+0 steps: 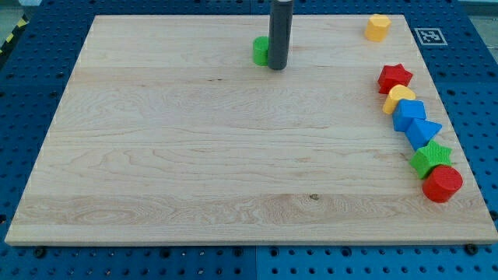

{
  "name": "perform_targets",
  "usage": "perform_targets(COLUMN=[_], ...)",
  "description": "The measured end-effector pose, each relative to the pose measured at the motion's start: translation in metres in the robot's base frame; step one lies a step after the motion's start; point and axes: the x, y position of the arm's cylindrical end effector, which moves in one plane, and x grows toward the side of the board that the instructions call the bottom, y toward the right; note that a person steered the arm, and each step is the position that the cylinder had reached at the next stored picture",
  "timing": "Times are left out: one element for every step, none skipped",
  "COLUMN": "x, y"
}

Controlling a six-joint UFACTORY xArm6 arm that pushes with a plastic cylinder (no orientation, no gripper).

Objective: Place the green circle above the red star

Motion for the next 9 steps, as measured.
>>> perform_targets(x=[0.000,-0.005,-0.038,-0.038,-0.022,-0.019,-0.019,-0.031,-0.033], y=[-0.053,-0.108,-0.106,-0.038,0.046,0.101,0.108,0.102,0.136])
